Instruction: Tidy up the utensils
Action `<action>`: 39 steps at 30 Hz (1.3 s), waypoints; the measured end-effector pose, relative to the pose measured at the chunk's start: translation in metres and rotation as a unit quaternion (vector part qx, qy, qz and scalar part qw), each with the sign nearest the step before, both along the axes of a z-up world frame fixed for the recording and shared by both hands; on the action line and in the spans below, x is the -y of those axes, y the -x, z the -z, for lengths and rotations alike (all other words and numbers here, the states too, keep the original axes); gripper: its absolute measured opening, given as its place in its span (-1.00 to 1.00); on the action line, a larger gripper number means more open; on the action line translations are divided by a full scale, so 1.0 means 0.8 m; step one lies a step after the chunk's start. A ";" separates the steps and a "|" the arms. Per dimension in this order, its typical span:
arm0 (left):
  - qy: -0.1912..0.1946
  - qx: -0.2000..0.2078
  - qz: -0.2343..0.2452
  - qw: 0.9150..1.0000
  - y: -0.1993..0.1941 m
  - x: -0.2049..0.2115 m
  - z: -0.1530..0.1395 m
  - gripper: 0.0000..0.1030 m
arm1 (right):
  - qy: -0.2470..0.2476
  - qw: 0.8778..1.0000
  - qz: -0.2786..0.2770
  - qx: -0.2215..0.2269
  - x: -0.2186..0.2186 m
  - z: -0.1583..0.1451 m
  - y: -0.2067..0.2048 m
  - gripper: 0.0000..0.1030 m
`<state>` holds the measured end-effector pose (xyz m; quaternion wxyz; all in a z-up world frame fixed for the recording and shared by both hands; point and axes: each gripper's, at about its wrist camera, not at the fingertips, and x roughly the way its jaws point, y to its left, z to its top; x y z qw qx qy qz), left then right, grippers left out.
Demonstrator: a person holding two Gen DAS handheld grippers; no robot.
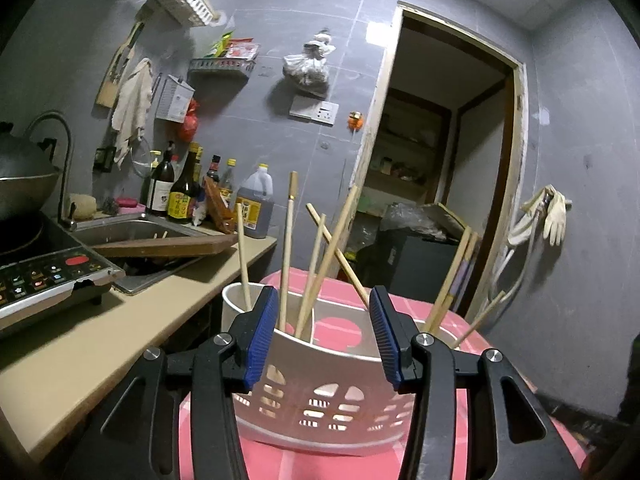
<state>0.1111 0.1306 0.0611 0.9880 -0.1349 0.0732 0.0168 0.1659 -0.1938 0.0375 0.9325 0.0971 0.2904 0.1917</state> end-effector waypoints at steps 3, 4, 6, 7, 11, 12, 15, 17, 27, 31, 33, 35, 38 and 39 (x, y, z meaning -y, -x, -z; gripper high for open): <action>0.004 -0.003 -0.001 1.000 -0.002 -0.002 0.003 -0.19 | 0.011 0.998 -0.003 -0.056 0.006 0.017 -0.014 -0.89; 0.007 -0.003 -0.002 1.000 -0.003 -0.003 0.003 -0.19 | 0.018 0.998 -0.004 -0.067 0.005 0.020 -0.017 -0.89; 0.011 -0.006 -0.003 1.000 -0.004 -0.005 0.005 -0.18 | 0.035 0.995 -0.016 -0.093 -0.001 0.027 -0.023 -0.89; 0.012 -0.007 -0.003 1.000 -0.003 -0.006 0.006 -0.18 | 0.045 0.993 -0.021 -0.106 -0.004 0.031 -0.025 -0.88; 0.015 -0.009 -0.001 1.000 -0.005 -0.010 0.006 -0.18 | 0.077 0.987 -0.043 -0.137 -0.014 0.043 -0.035 -0.58; 0.016 -0.010 -0.001 1.000 -0.005 -0.010 0.007 -0.18 | 0.083 0.986 -0.047 -0.139 -0.016 0.043 -0.038 -0.46; 0.017 -0.010 -0.001 1.000 -0.005 -0.011 0.007 -0.18 | 0.109 0.982 -0.063 -0.140 -0.026 0.041 -0.049 -0.46; 0.017 -0.011 -0.002 1.000 -0.006 -0.011 0.008 -0.18 | 0.131 0.978 -0.075 -0.141 -0.036 0.041 -0.061 -0.51; 0.020 -0.012 -0.002 1.000 -0.006 -0.012 0.013 -0.18 | 0.103 0.983 -0.073 -0.130 -0.027 0.029 -0.079 -0.90; 0.023 -0.012 -0.004 1.000 -0.007 -0.013 0.019 -0.18 | -0.040 0.998 -0.049 0.003 0.000 -0.040 -0.031 -0.90; 0.024 -0.012 -0.005 1.000 -0.007 -0.013 0.020 -0.18 | -0.099 0.990 -0.054 0.082 -0.002 -0.071 -0.009 -0.89; 0.028 -0.009 -0.008 1.000 -0.004 -0.014 0.020 -0.18 | -0.137 0.976 -0.076 0.150 -0.017 -0.095 0.005 -0.89; 0.040 -0.005 -0.018 0.999 -0.002 -0.021 0.018 -0.18 | -0.177 0.949 -0.106 0.236 -0.052 -0.119 0.019 -0.89; 0.045 -0.005 -0.022 0.999 -0.001 -0.024 0.018 -0.18 | -0.187 0.942 -0.114 0.256 -0.066 -0.124 0.019 -0.89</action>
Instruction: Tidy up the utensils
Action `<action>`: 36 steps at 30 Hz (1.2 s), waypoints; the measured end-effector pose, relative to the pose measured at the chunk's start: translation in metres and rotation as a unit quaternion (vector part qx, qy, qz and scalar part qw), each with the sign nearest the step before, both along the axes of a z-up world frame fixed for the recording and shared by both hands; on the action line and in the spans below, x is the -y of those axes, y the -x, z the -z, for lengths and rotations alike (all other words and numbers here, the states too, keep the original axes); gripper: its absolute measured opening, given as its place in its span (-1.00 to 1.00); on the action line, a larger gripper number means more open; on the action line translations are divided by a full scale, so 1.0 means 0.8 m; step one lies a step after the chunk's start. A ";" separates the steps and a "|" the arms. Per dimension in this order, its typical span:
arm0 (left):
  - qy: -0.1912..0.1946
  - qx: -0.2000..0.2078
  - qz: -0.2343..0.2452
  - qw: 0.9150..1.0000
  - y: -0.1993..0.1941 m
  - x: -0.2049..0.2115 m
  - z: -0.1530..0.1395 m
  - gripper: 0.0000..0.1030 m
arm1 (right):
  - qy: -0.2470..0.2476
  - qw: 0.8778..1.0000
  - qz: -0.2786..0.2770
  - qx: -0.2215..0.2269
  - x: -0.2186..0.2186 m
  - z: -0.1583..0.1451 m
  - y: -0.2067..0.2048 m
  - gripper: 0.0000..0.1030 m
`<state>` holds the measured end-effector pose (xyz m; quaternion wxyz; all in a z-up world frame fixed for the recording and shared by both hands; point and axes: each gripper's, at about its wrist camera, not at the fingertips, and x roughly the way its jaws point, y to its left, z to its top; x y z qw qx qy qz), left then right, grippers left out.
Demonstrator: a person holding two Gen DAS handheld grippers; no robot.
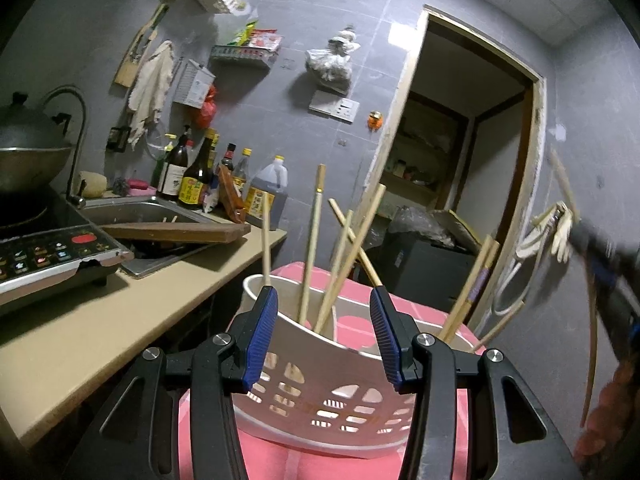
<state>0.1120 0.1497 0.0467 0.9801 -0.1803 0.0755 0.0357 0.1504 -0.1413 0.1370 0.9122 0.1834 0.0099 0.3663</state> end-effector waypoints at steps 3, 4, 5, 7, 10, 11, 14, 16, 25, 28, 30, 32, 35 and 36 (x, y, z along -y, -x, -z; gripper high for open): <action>0.015 -0.002 -0.009 1.000 0.000 -0.010 -0.001 -0.18 | -0.011 0.998 -0.012 0.055 -0.037 -0.010 -0.004 -0.89; 0.022 -0.003 -0.013 1.000 0.001 -0.013 0.000 -0.18 | -0.008 0.997 -0.010 0.070 -0.052 -0.010 -0.009 -0.89; 0.029 -0.003 -0.016 0.999 0.001 -0.016 0.000 -0.18 | -0.004 0.997 -0.008 0.078 -0.057 -0.010 -0.013 -0.89; 0.036 -0.003 -0.021 0.999 0.002 -0.022 0.000 -0.18 | 0.005 0.996 0.000 0.090 -0.074 -0.007 -0.024 -0.89; 0.043 -0.005 -0.026 0.999 0.001 -0.026 -0.001 -0.18 | 0.013 0.995 0.022 0.099 -0.089 0.003 -0.034 -0.89; 0.044 -0.005 -0.026 0.999 0.001 -0.026 -0.001 -0.18 | 0.016 0.994 0.030 0.101 -0.093 0.007 -0.039 -0.89; 0.043 -0.004 -0.025 0.999 0.001 -0.025 -0.002 -0.18 | 0.026 0.993 0.053 0.107 -0.097 0.020 -0.042 -0.89; 0.043 -0.002 -0.023 0.999 0.002 -0.024 -0.002 -0.18 | 0.034 0.991 0.066 0.112 -0.099 0.028 -0.043 -0.89; 0.036 -0.011 -0.021 0.999 -0.002 -0.019 -0.003 -0.18 | 0.058 0.983 0.087 0.152 -0.108 0.035 -0.031 -0.88; 0.035 -0.011 -0.022 0.999 -0.003 -0.018 -0.003 -0.18 | 0.047 0.985 0.082 0.146 -0.105 0.030 -0.035 -0.88; 0.034 -0.012 -0.023 0.999 -0.004 -0.018 -0.003 -0.18 | 0.044 0.985 0.081 0.145 -0.105 0.027 -0.037 -0.88; 0.034 -0.012 -0.023 0.999 -0.005 -0.017 -0.003 -0.18 | 0.045 0.986 0.082 0.140 -0.106 0.026 -0.040 -0.88; 0.033 -0.012 -0.023 0.999 -0.005 -0.017 -0.003 -0.18 | 0.047 0.987 0.085 0.128 -0.108 0.031 -0.047 -0.88; 0.034 -0.011 -0.023 0.999 -0.005 -0.018 -0.002 -0.18 | 0.047 0.988 0.084 0.124 -0.109 0.033 -0.049 -0.88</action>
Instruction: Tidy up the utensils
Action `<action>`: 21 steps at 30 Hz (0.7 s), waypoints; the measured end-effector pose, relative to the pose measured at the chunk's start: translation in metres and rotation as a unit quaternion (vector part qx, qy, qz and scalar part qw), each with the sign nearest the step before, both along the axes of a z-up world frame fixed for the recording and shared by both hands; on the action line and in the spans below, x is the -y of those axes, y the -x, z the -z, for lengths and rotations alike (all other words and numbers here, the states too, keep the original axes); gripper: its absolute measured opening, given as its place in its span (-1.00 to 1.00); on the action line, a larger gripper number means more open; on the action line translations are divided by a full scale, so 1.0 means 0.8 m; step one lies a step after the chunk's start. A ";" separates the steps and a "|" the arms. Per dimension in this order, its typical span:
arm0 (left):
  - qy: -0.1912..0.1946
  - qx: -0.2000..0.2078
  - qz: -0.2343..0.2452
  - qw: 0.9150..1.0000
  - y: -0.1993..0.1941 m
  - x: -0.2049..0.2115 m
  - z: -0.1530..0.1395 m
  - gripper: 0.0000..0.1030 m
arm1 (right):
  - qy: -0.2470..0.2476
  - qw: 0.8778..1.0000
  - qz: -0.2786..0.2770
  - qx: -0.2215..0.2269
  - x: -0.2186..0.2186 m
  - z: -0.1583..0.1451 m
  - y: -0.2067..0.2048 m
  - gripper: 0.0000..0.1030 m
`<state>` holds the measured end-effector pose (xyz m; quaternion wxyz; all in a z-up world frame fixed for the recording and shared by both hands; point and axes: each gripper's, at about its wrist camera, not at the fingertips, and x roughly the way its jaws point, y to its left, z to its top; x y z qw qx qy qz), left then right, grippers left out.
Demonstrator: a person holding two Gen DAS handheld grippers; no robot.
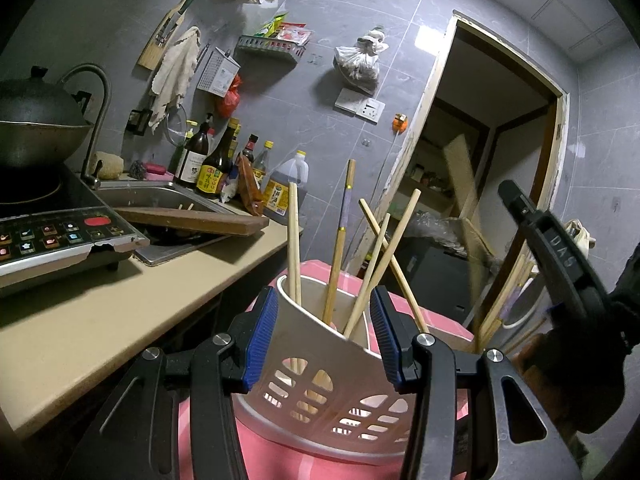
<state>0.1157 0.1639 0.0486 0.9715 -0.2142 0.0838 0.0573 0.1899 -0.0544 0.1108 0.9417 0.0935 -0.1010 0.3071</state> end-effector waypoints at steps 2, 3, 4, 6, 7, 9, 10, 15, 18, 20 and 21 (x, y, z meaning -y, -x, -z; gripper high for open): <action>0.000 -0.001 0.000 1.000 0.000 0.000 0.000 -0.18 | -0.001 1.000 0.000 -0.008 0.000 0.002 -0.004 -0.89; 0.000 -0.001 0.000 1.000 0.000 0.000 0.000 -0.18 | -0.001 1.000 -0.001 -0.012 0.000 0.002 -0.005 -0.89; 0.000 -0.001 0.000 1.000 0.000 0.001 0.000 -0.18 | -0.003 1.000 -0.003 -0.016 0.001 0.002 -0.006 -0.89; 0.000 0.000 0.000 1.000 0.000 0.000 0.000 -0.18 | -0.003 1.000 -0.004 -0.024 0.002 0.004 -0.008 -0.89; 0.000 -0.001 0.000 1.000 0.000 0.001 0.000 -0.18 | -0.003 1.000 -0.006 -0.028 0.002 0.005 -0.009 -0.89; -0.001 -0.001 0.000 1.000 0.000 0.000 0.000 -0.18 | 0.000 0.999 -0.010 -0.039 0.003 0.006 -0.010 -0.89; 0.000 -0.001 0.000 1.000 0.000 0.000 0.000 -0.18 | 0.001 0.999 -0.014 -0.047 0.005 0.006 -0.010 -0.89; 0.000 -0.005 0.002 1.000 -0.002 0.001 0.001 -0.18 | 0.018 0.998 -0.025 -0.055 0.025 -0.002 0.003 -0.87; -0.004 -0.010 0.006 1.000 -0.003 0.003 0.004 -0.18 | 0.024 0.998 -0.021 -0.048 0.058 -0.009 0.020 -0.83; -0.012 -0.013 0.009 1.000 -0.004 0.007 0.004 -0.18 | 0.030 0.998 -0.010 -0.051 0.085 -0.011 0.027 -0.59; -0.016 -0.015 0.011 1.000 -0.005 0.009 0.005 -0.18 | 0.031 0.998 -0.003 -0.058 0.101 -0.012 0.028 -0.48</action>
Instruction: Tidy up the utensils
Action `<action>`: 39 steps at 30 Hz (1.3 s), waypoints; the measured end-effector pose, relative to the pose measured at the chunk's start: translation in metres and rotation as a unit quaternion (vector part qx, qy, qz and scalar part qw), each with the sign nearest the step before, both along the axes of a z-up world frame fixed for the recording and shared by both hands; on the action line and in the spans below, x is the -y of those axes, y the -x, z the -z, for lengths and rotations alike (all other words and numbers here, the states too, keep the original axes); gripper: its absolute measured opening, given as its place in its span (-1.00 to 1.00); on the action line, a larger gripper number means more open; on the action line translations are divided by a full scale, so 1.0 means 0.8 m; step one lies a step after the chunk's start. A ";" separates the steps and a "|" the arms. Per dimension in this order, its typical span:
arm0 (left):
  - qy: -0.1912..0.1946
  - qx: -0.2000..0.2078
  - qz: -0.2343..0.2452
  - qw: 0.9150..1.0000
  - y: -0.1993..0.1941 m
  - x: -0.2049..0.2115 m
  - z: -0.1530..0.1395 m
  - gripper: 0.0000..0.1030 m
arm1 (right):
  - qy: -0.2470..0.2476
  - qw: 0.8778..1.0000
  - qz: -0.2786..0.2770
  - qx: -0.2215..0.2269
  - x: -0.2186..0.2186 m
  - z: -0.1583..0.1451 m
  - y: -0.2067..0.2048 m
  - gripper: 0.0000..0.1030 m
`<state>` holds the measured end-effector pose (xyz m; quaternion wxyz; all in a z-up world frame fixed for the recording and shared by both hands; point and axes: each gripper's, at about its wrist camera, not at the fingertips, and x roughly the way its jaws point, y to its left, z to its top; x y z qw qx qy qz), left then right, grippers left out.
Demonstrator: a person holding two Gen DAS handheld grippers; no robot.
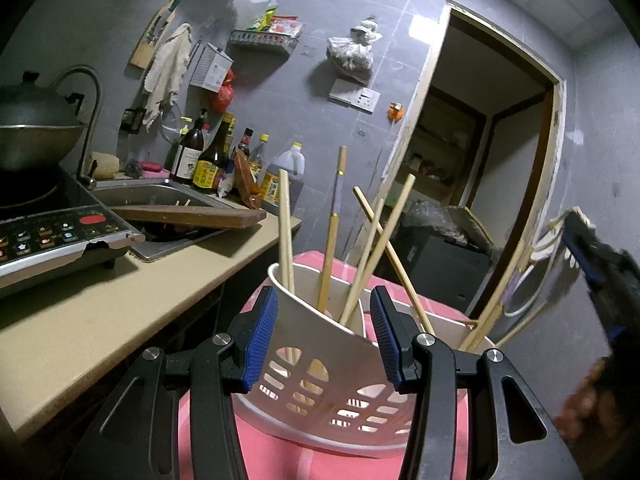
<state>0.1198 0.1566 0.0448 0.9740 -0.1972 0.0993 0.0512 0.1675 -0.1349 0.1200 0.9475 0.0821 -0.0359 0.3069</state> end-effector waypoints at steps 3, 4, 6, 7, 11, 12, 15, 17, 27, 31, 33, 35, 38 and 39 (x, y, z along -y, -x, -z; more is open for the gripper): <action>-0.015 0.000 0.005 1.000 0.001 0.009 0.000 -0.14 | 0.019 0.998 0.027 -0.044 0.041 0.002 -0.014 -0.48; -0.019 0.001 0.006 1.000 0.001 0.011 0.000 -0.13 | 0.023 0.997 0.031 -0.066 0.053 0.003 -0.024 -0.48; -0.026 0.002 0.007 1.000 0.001 0.015 0.001 -0.13 | 0.037 0.992 0.029 -0.118 0.071 0.008 -0.053 -0.48; -0.028 0.002 0.007 1.000 0.000 0.017 0.001 -0.13 | 0.041 0.989 0.025 -0.140 0.075 0.011 -0.065 -0.48; -0.034 0.000 0.007 0.999 -0.003 0.019 0.003 -0.13 | 0.069 0.963 -0.030 -0.260 0.071 0.041 -0.141 -0.47; -0.034 -0.001 0.007 0.999 -0.003 0.019 0.003 -0.13 | 0.077 0.957 -0.044 -0.277 0.063 0.049 -0.156 -0.47; -0.033 0.001 0.007 0.999 -0.003 0.019 0.003 -0.13 | 0.096 0.936 -0.098 -0.324 0.031 0.070 -0.199 -0.47; -0.034 0.000 0.007 0.999 -0.003 0.019 0.003 -0.13 | 0.094 0.921 -0.135 -0.353 0.010 0.083 -0.223 -0.47; -0.037 -0.002 0.010 0.999 -0.006 0.019 0.006 -0.13 | 0.031 0.844 -0.245 -0.476 -0.053 0.132 -0.297 -0.44; -0.038 -0.002 0.011 0.999 -0.007 0.019 0.006 -0.13 | -0.005 0.814 -0.273 -0.513 -0.054 0.145 -0.306 -0.44; -0.038 -0.002 0.011 0.999 -0.007 0.019 0.006 -0.13 | -0.021 0.806 -0.278 -0.522 -0.054 0.149 -0.312 -0.44; -0.038 -0.002 0.011 0.999 -0.008 0.019 0.006 -0.13 | -0.044 0.794 -0.289 -0.533 -0.051 0.154 -0.316 -0.44; -0.038 -0.002 0.010 0.999 -0.008 0.019 0.007 -0.13 | -0.075 0.775 -0.301 -0.550 -0.048 0.163 -0.322 -0.44; -0.038 -0.002 0.010 0.999 -0.008 0.018 0.007 -0.13 | -0.080 0.770 -0.304 -0.555 -0.049 0.166 -0.323 -0.44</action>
